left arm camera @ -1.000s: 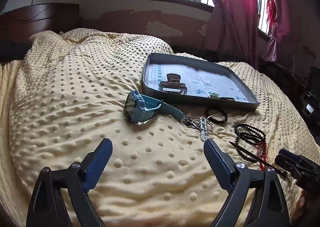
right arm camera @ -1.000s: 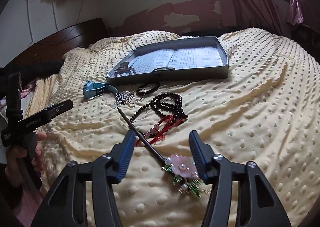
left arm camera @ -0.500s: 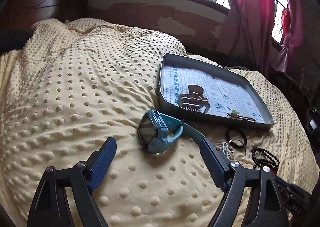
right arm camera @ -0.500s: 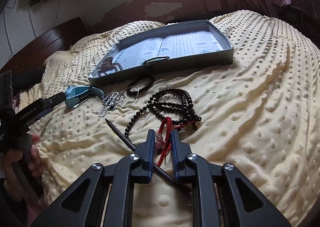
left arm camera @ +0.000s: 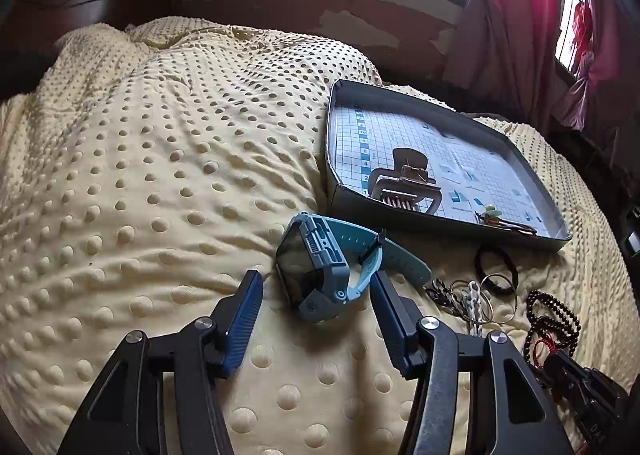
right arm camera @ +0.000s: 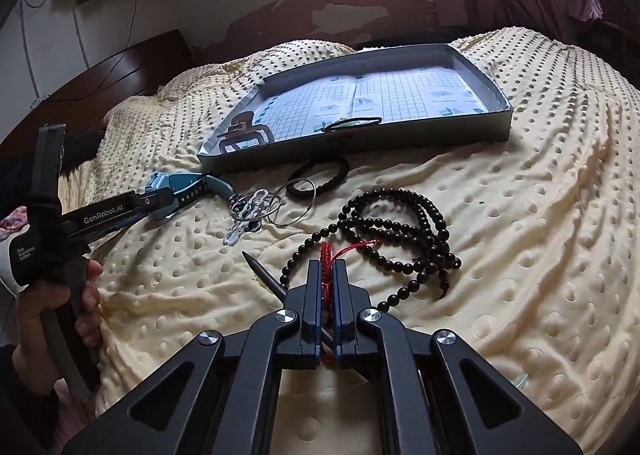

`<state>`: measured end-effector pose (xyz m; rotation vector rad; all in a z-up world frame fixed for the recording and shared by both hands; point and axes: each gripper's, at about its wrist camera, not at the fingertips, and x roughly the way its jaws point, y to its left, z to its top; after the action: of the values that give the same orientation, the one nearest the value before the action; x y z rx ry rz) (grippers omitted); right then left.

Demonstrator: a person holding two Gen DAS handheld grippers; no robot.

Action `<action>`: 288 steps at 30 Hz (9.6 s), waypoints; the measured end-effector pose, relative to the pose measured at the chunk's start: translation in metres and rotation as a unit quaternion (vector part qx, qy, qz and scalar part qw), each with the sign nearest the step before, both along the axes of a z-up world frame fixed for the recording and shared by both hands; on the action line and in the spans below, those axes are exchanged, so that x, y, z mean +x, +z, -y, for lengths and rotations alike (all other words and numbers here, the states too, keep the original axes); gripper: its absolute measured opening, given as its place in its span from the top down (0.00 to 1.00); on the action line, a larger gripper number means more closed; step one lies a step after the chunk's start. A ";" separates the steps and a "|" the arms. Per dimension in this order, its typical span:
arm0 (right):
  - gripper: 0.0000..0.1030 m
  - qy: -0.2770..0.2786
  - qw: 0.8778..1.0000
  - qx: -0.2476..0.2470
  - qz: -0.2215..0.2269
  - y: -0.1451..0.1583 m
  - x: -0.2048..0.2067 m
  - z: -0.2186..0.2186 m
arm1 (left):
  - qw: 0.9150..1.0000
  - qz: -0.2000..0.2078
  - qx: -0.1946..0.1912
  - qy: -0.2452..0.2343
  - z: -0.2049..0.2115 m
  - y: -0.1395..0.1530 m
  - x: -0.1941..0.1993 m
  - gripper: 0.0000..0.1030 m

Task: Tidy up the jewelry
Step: 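Grasp the red tassel with the right gripper while the left gripper grasps the teal watch, then place the teal watch and red tassel bracelet into the grey tray, opening both grippers, then withdraw both tools from the tray and move the right tool toward the flower hairpin, then grasp the pink flower hairpin with the right gripper while the left gripper grasps the black bead string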

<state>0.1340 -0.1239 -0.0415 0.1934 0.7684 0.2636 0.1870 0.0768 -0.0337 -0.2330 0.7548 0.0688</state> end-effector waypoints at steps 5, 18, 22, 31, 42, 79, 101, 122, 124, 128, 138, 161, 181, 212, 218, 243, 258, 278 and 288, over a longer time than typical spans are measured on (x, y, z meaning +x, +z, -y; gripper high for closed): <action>0.96 0.002 1.000 0.009 -0.017 -0.004 0.005 0.001 | 1.000 0.006 0.004 -0.006 0.004 0.001 -0.003 0.66; 0.96 0.003 0.999 0.032 0.026 0.010 -0.007 0.008 | 1.000 0.027 0.001 -0.010 0.008 0.007 -0.029 0.73; 0.96 -0.001 0.998 0.047 0.044 0.019 -0.009 0.014 | 0.999 0.027 -0.019 -0.022 0.008 0.008 -0.049 0.75; 0.96 0.012 0.994 0.071 0.079 0.042 -0.020 0.016 | 0.996 0.049 -0.067 -0.021 0.002 0.015 -0.070 0.76; 0.96 0.017 0.994 0.071 0.081 0.048 -0.030 0.022 | 0.999 0.024 -0.024 -0.035 0.022 0.005 -0.074 0.76; 0.96 0.007 0.994 0.075 0.077 0.055 0.023 0.049 | 0.986 0.117 -0.095 -0.067 0.043 0.055 -0.015 0.77; 0.96 -0.037 0.998 0.043 0.014 0.035 0.150 0.081 | 0.995 0.030 -0.011 -0.099 0.121 0.029 0.107 0.77; 0.54 -0.041 0.998 0.033 0.043 0.060 0.113 0.106 | 0.991 0.073 -0.062 -0.094 0.108 0.065 0.068 0.28; 0.45 -0.035 0.997 0.021 0.064 0.071 0.097 0.106 | 0.989 0.092 -0.061 -0.098 0.108 0.072 0.053 0.19; 0.27 -0.017 0.994 0.008 0.109 0.095 0.056 0.105 | 0.983 0.130 -0.058 -0.112 0.107 0.089 0.015 0.00; 0.01 0.020 0.977 -0.016 0.213 0.126 -0.048 0.097 | 0.970 0.208 -0.019 -0.124 0.103 0.110 -0.089 0.00; 0.01 0.016 0.989 -0.053 0.139 0.046 -0.121 0.113 | 0.979 0.152 0.014 -0.135 0.090 0.031 -0.160 0.00; 0.01 0.026 0.996 -0.041 0.071 0.010 -0.093 0.106 | 0.987 0.084 0.044 -0.133 0.097 0.005 -0.142 0.00; 0.47 0.065 0.995 -0.056 0.046 -0.007 -0.066 0.076 | 0.994 0.050 -0.026 -0.091 0.071 -0.004 -0.114 0.00; 0.56 0.065 0.995 -0.059 0.045 -0.009 -0.058 0.074 | 0.992 0.051 -0.031 -0.108 0.076 -0.005 -0.106 0.00; 0.56 -0.108 0.994 0.003 0.011 -0.021 -0.033 0.139 | 0.972 -0.019 -0.069 -0.223 0.148 -0.001 -0.034 0.28; 0.56 -0.119 0.993 0.008 -0.007 -0.020 -0.026 0.159 | 0.957 -0.057 -0.043 -0.280 0.211 -0.004 0.000 0.28; 0.53 -0.086 0.995 0.011 -0.046 -0.029 -0.044 0.162 | 0.966 -0.049 -0.016 -0.254 0.207 -0.009 -0.028 0.90; 0.64 -0.088 0.996 -0.018 -0.026 -0.028 -0.048 0.156 | 0.967 -0.042 -0.018 -0.250 0.204 -0.006 -0.055 0.90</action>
<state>0.0863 -0.2796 -0.0691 0.2323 0.8015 0.0787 0.1318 -0.1275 -0.0400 -0.0692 0.8804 -0.4159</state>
